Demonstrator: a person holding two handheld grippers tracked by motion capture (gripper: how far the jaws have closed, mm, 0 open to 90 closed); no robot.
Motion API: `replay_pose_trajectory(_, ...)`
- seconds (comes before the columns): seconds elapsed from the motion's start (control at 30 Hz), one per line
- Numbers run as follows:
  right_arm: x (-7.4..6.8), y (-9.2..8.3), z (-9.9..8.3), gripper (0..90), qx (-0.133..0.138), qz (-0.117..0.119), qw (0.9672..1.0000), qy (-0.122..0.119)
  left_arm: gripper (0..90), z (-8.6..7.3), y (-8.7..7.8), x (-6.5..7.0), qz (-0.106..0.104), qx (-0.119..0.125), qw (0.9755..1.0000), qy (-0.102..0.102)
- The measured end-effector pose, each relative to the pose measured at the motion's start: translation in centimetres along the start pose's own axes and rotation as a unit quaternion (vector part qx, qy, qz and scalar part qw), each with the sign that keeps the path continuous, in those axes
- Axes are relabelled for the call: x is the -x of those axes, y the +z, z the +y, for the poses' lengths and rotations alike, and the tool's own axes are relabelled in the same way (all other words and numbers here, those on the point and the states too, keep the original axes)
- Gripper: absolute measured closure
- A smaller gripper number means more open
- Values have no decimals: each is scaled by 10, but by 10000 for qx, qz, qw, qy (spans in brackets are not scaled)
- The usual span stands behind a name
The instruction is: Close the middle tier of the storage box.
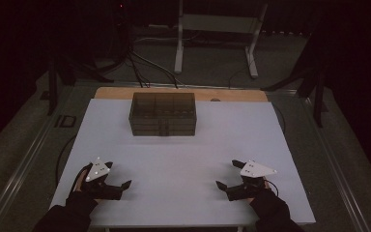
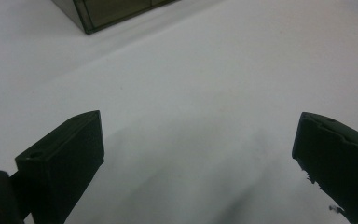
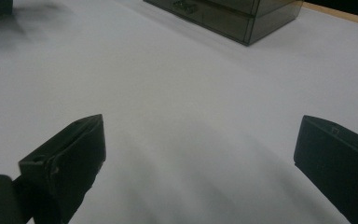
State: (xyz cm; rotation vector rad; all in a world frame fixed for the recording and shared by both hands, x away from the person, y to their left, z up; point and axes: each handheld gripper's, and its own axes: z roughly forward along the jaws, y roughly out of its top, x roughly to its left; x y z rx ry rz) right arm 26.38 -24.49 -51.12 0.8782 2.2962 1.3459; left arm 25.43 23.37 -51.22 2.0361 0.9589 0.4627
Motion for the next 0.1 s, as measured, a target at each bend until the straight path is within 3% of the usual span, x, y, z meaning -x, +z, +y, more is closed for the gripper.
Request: replay_pose_trajectory(0.1,0,0,0,24,18,-5,10000,20,37,0,0,0,0,20,10000,-16)
